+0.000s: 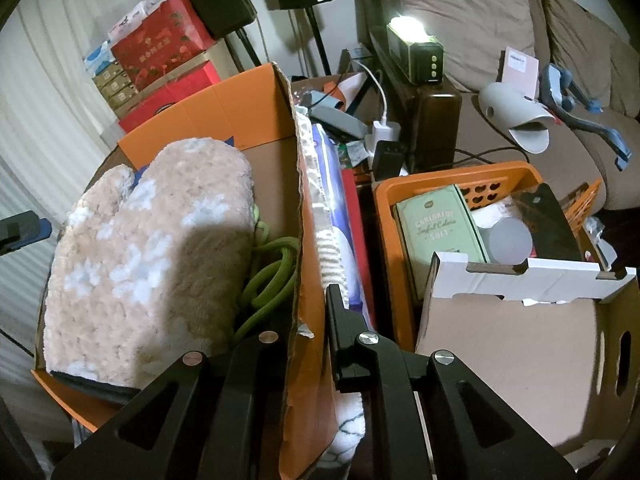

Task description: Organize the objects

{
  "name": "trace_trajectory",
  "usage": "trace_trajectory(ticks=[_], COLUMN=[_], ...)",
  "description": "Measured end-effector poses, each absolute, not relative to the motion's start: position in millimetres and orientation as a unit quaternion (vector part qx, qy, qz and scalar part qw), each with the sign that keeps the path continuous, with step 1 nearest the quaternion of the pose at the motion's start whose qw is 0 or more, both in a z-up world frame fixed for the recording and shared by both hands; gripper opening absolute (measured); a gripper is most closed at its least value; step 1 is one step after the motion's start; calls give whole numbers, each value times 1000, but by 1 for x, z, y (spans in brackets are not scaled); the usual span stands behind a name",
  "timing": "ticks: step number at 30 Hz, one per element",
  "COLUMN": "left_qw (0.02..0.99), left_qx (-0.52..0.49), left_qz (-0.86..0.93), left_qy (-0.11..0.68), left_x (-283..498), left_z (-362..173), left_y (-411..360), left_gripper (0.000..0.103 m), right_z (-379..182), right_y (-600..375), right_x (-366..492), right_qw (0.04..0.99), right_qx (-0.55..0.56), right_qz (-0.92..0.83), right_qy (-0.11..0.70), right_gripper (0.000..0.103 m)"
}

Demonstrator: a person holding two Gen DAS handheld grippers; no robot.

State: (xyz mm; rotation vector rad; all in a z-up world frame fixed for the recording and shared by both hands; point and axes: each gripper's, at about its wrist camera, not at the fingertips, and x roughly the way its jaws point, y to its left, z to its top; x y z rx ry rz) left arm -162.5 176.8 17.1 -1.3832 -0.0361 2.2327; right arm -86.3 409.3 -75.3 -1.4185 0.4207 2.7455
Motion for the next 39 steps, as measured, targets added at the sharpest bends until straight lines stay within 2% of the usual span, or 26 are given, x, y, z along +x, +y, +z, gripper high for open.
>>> trace_trajectory(ticks=[7, 9, 10, 11, 18, 21, 24, 26, 29, 36, 39], left_qw=[220, 211, 207, 202, 183, 175, 162, 157, 146, 128, 119], left_qx=[-475, -462, -455, -442, -430, -428, -419, -415, -414, -409, -404], left_qz=[852, 861, 866, 873, 883, 885, 892, 895, 897, 902, 905], left_qy=[-2, -10, -16, -24, -45, -48, -45, -44, -46, -51, -51], left_x=[-147, -141, -137, -131, -112, -107, -97, -90, -81, -63, -57], left_z=[23, 26, 28, 30, 36, 36, 37, 37, 37, 39, 40], left_y=[154, 144, 138, 130, 98, 89, 81, 76, 71, 58, 53], left_gripper=[70, 78, 88, 89, 89, 91, 93, 95, 95, 95, 102], right_z=[-71, -69, -68, -67, -58, -52, -38, -26, -7, 19, 21], right_y=[409, 409, 409, 409, 405, 402, 399, 395, 384, 351, 339], right_x=[-85, -83, -82, -81, -75, -70, -60, -53, -43, -34, -34], right_qw=[20, 25, 28, 30, 46, 58, 83, 85, 78, 47, 36], right_qx=[-453, -451, -450, -450, -444, -438, -426, -407, -383, -358, -355], right_qz=[882, 883, 884, 884, 889, 892, 898, 906, 918, 931, 933], right_qy=[127, 126, 125, 123, 103, 94, 76, 73, 61, 43, 41], right_gripper=[10, 10, 11, 11, 13, 19, 32, 51, 62, 76, 83])
